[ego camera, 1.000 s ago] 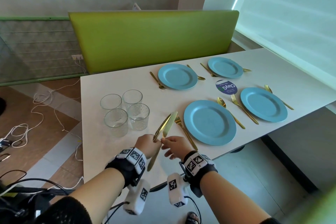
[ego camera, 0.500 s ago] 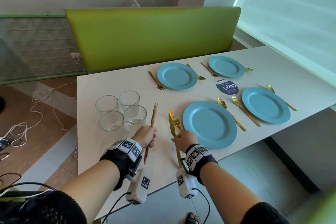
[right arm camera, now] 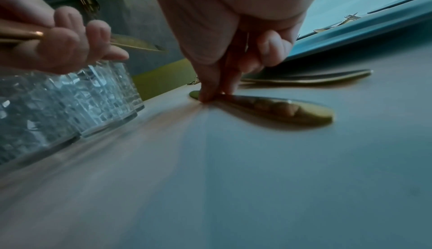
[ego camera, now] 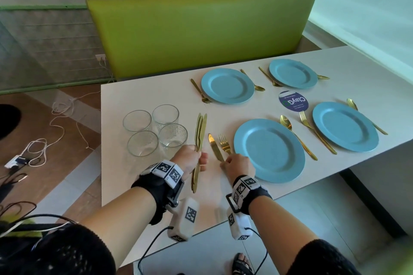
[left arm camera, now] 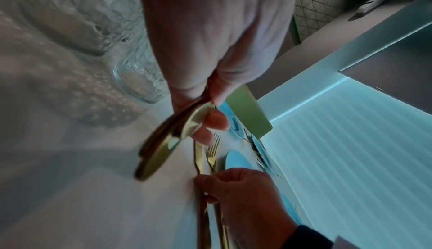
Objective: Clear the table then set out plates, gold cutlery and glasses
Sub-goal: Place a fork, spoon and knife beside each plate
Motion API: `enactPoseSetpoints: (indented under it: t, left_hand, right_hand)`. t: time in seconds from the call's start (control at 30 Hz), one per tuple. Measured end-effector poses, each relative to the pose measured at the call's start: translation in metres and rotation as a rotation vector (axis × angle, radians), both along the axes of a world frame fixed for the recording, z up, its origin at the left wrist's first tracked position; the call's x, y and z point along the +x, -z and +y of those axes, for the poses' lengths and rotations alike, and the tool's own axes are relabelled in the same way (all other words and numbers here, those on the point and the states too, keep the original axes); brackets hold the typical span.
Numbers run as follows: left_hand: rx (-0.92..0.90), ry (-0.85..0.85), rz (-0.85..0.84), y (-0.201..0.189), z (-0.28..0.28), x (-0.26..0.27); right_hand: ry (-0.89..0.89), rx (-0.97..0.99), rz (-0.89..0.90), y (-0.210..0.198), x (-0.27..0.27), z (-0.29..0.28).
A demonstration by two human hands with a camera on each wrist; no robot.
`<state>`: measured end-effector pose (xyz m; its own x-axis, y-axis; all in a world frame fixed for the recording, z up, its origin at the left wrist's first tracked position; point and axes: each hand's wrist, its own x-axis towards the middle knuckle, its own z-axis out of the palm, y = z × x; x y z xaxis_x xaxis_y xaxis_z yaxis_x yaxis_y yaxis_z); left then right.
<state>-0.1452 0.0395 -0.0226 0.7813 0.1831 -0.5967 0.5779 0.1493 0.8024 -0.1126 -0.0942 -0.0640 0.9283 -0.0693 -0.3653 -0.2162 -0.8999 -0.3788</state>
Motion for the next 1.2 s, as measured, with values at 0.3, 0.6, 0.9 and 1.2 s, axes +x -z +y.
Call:
enactPoseSetpoints:
  t: [0.3, 0.6, 0.9, 1.2]
  left_hand:
    - [-0.01, 0.016, 0.001, 0.001, 0.001, 0.003]
    - [-0.002, 0.047, -0.009, -0.001, 0.002, 0.004]
    - [-0.013, 0.02, -0.017, -0.001, 0.004, 0.002]
    - [-0.008, 0.038, -0.012, 0.001, 0.003, 0.003]
  right_hand:
    - [0.0, 0.024, -0.016, 0.003, -0.014, -0.015]
    - [0.004, 0.028, -0.041, 0.004, -0.007, -0.011]
    - [0.034, 0.017, -0.052, 0.005, -0.003, -0.01]
    - [0.04, 0.01, -0.047, 0.007, -0.004, -0.013]
